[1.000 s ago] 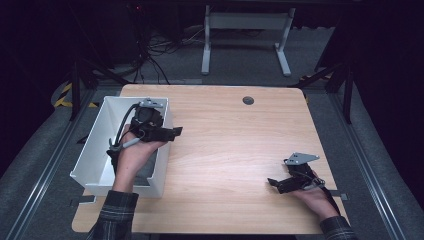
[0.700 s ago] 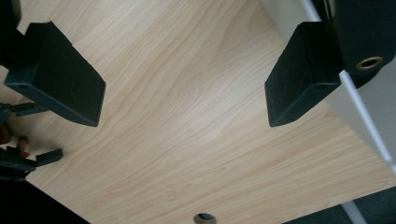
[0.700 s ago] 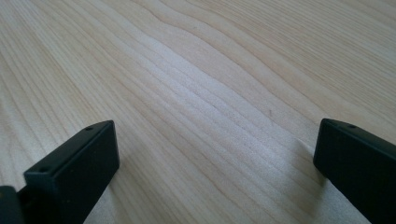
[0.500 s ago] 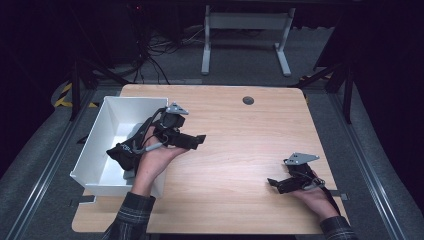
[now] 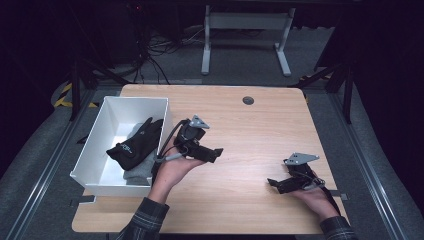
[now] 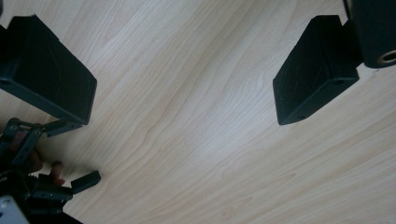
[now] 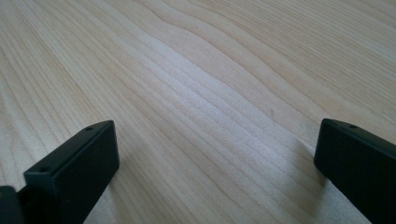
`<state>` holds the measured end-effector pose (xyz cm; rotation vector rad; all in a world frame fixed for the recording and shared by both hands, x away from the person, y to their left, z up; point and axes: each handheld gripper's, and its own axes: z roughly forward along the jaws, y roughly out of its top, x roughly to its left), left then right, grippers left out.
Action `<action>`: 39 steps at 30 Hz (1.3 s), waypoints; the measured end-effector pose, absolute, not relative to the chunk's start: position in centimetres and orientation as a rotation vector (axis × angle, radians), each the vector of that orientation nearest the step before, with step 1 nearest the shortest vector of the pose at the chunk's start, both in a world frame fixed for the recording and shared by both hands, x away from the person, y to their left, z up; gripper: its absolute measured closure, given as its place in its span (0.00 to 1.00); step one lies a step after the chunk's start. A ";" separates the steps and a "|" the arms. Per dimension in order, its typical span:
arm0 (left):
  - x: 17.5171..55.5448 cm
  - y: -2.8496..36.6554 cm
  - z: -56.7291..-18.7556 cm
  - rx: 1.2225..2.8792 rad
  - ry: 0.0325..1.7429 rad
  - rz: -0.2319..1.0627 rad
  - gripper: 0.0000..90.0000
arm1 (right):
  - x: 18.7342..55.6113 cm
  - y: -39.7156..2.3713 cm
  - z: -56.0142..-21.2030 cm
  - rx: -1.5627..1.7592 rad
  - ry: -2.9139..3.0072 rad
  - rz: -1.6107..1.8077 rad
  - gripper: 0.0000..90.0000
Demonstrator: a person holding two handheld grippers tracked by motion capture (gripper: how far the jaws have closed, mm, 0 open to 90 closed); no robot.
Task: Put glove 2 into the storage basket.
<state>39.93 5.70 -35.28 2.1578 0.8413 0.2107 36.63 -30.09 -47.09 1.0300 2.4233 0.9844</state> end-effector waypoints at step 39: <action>37.2 1.3 -46.1 2.298 0.751 0.233 0.04 | 36.6 -30.1 -47.1 1.030 2.423 0.985 0.00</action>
